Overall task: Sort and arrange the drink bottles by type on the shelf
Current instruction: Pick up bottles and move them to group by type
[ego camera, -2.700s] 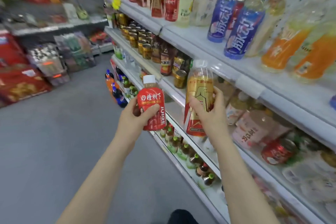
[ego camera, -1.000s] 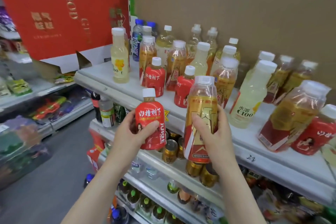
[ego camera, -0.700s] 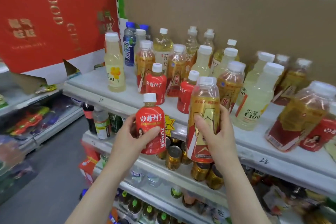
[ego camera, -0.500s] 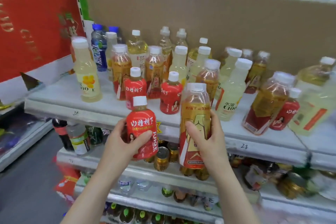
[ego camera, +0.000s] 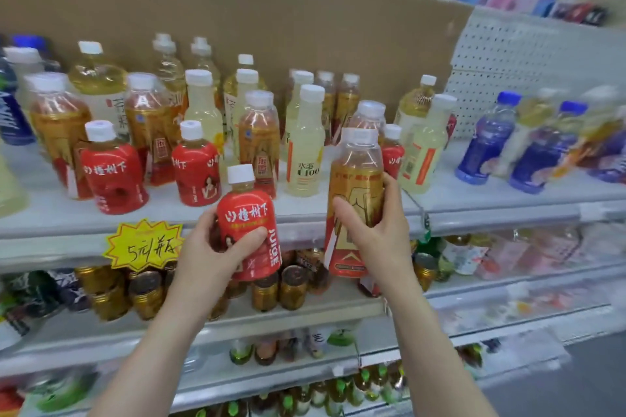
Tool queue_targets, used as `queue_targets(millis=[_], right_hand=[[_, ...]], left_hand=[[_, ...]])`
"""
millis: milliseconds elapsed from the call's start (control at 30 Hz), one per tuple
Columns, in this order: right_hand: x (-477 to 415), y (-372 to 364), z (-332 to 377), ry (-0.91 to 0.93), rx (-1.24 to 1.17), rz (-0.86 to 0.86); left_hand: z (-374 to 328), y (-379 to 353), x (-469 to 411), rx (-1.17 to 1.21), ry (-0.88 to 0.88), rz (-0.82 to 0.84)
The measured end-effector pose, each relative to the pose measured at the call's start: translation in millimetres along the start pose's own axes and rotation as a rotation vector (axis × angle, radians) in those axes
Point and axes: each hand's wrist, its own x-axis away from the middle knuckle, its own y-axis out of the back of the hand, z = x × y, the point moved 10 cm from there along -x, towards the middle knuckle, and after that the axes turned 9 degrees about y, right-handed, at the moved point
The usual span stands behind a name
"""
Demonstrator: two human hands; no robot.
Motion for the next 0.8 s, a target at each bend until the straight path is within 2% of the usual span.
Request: queue_targets(millis=[267, 600, 800], right_hand=[[-79, 37, 9, 0.134, 0.159, -0.058], [-127, -22, -40, 0.114, 0.246, 0.036], [-157, -37, -46, 0.08, 0.437, 0.06]], left_hand=[[-12, -21, -5, 0.043, -0.013, -0.055], [-5, -15, -7, 0.012, 0.028, -0.111], [-5, -16, -9, -0.001, 0.03, -0.115]])
